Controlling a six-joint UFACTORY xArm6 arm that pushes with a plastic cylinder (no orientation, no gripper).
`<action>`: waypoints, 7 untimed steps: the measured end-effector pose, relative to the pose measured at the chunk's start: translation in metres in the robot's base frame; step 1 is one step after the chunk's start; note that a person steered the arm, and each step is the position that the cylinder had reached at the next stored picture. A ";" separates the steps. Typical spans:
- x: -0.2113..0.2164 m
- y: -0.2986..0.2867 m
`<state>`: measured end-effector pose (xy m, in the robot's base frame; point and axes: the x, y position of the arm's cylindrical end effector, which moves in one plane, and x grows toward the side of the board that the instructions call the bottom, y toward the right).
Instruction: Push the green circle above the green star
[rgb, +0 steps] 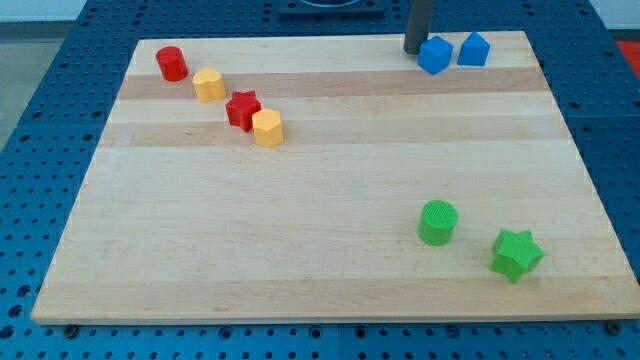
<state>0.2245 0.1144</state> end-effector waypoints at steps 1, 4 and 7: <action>0.024 -0.025; 0.105 -0.046; 0.248 -0.119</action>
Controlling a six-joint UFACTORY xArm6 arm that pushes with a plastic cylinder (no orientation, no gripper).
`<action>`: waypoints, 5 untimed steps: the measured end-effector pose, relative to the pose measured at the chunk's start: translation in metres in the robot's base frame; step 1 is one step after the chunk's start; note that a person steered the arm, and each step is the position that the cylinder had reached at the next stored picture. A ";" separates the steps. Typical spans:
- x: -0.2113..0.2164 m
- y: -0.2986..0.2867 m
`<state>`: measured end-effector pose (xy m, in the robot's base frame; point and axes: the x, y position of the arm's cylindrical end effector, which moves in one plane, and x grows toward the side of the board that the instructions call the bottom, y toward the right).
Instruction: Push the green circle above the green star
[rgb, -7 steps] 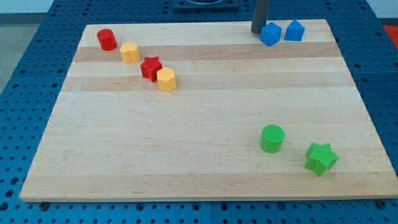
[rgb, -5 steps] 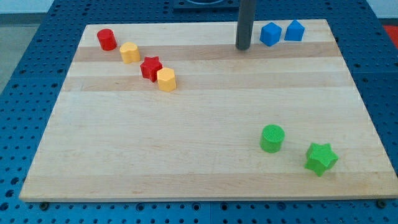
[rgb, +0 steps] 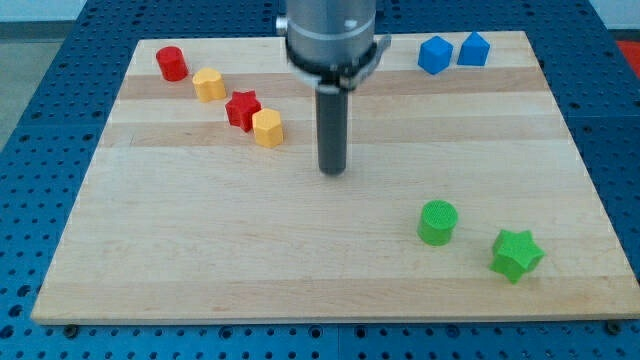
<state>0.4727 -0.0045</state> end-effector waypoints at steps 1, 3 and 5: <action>0.058 0.005; 0.071 0.104; 0.053 0.144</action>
